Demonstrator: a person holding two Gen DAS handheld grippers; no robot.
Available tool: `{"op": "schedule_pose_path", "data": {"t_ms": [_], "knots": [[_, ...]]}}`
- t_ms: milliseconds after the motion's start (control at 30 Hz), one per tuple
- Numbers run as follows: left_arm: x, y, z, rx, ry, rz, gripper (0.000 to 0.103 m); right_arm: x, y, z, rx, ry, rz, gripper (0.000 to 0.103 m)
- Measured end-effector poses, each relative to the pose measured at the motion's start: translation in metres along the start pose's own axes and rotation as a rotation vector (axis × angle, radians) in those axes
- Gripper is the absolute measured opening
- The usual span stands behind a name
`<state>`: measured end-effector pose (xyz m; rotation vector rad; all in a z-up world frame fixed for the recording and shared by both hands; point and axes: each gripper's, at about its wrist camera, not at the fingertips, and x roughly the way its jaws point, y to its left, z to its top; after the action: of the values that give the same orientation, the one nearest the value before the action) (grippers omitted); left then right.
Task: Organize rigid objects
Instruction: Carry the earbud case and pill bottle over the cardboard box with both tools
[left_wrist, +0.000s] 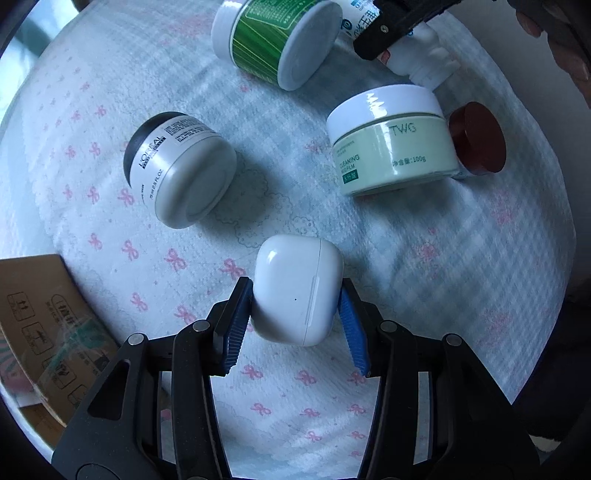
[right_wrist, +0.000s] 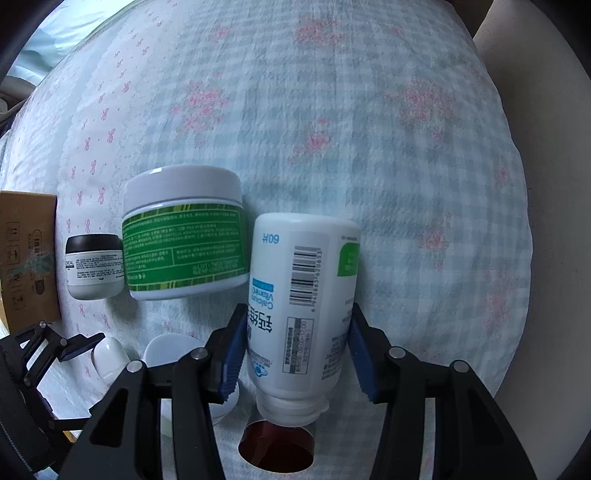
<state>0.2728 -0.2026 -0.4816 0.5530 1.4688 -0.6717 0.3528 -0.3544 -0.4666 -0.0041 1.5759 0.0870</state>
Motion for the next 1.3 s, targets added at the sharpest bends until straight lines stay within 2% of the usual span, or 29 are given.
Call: {"op": "schedule_pose_path", "data": {"t_ms": [200,367,567,733,900,1100,1300], "knots": [[-0.032,0.009,-0.004,-0.049,-0.057,-0.022,0.043,-0.023,-0.007,-0.023,0.034,-0.032,-0.004,0.047],[-0.086,0.005,-0.026,-0.074,-0.14,-0.035,0.043,-0.063,-0.007,-0.043,0.06,-0.083,-0.001,0.047],[-0.162,0.001,-0.042,-0.113,-0.252,-0.04,0.043,-0.133,0.013,-0.064,0.056,-0.161,-0.008,0.047],[-0.231,0.012,-0.066,-0.198,-0.347,-0.047,0.043,-0.189,0.051,-0.063,0.065,-0.224,0.049,0.047],[-0.287,0.051,-0.102,-0.289,-0.434,-0.012,0.043,-0.235,0.106,-0.068,0.021,-0.287,0.107,0.047],[-0.315,0.107,-0.153,-0.386,-0.481,0.023,0.043,-0.256,0.189,-0.077,-0.044,-0.317,0.167,0.047],[-0.319,0.178,-0.212,-0.433,-0.462,0.046,0.043,-0.24,0.271,-0.068,-0.052,-0.291,0.215,0.047]]}}
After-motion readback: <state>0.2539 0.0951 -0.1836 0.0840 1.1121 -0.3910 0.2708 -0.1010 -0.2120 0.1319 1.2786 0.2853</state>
